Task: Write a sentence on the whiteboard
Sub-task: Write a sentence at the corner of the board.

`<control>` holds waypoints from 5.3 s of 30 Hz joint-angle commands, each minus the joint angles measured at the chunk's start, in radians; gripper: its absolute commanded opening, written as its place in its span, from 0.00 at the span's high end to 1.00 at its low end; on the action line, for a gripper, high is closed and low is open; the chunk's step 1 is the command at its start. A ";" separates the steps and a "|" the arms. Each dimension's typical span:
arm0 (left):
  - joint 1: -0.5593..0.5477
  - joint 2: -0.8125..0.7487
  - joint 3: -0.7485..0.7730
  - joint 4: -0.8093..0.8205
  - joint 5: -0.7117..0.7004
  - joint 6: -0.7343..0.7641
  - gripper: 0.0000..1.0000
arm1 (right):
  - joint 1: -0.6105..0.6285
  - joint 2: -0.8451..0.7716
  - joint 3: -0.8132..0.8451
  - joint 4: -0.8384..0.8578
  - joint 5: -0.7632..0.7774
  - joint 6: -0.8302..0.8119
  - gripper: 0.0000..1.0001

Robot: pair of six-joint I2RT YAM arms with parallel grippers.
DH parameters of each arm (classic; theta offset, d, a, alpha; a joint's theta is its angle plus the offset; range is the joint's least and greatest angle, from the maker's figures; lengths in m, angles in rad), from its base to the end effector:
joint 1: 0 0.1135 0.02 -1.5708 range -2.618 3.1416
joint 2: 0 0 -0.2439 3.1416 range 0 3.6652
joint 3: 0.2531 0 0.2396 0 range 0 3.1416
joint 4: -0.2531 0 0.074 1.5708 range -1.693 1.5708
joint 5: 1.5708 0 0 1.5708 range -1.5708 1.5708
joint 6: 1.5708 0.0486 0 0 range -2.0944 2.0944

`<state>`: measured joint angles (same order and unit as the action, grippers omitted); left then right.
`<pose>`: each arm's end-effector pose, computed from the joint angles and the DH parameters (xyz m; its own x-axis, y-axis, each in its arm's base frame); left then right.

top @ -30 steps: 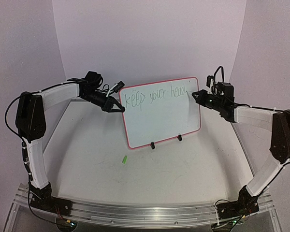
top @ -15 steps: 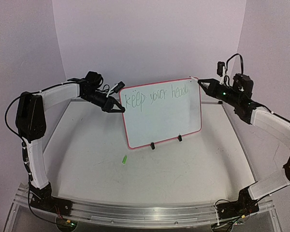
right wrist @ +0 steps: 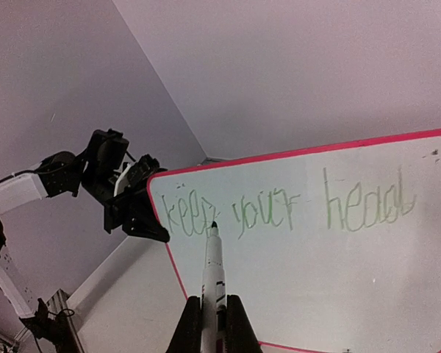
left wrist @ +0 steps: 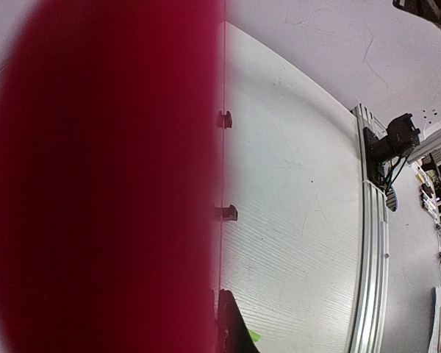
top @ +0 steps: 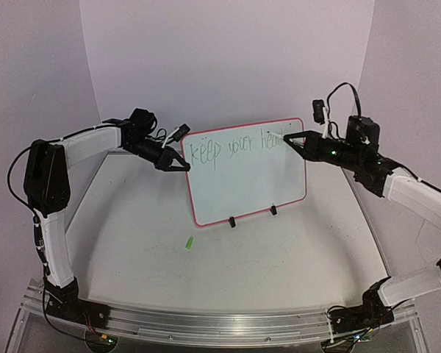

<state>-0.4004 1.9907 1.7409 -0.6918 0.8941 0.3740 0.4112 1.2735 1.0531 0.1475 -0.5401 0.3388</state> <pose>0.3725 -0.1988 0.2526 -0.4495 0.4387 -0.7781 0.8926 0.2552 -0.3718 0.2681 0.1442 0.3461 -0.3331 0.1657 -0.9282 -0.7445 0.5578 0.3668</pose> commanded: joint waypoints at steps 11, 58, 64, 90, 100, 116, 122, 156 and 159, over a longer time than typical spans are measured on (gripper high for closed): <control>-0.028 -0.039 -0.042 0.020 -0.011 0.026 1.00 | 0.255 0.219 -0.002 0.015 0.075 -0.039 1.00; -0.031 -0.031 -0.047 0.027 -0.035 0.025 1.00 | 0.342 0.656 0.254 0.138 0.149 -0.023 1.00; -0.031 -0.033 -0.046 0.027 -0.035 0.026 1.00 | 0.342 0.678 0.226 0.109 0.103 -0.030 1.00; -0.031 -0.035 -0.046 0.026 -0.036 0.025 1.00 | 0.341 0.648 0.203 0.198 0.132 0.035 1.00; -0.031 -0.033 -0.044 0.026 -0.036 0.026 1.00 | 0.340 0.623 0.168 0.234 0.184 0.050 1.00; -0.031 -0.033 -0.048 0.027 -0.036 0.026 1.00 | 0.331 0.599 0.116 0.234 0.228 0.041 1.00; -0.031 -0.030 -0.048 0.027 -0.034 0.025 1.00 | 0.331 0.623 0.110 0.230 0.205 0.047 1.00; -0.032 -0.035 -0.048 0.024 -0.038 0.025 1.00 | 0.333 0.607 0.165 0.229 0.035 0.045 1.00; -0.032 -0.035 -0.048 0.025 -0.038 0.025 1.00 | 0.333 0.626 0.181 0.227 0.039 0.047 1.00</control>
<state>-0.4068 1.9763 1.7123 -0.6609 0.8891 0.3676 0.7460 1.8812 1.1735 0.3491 -0.4918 0.3793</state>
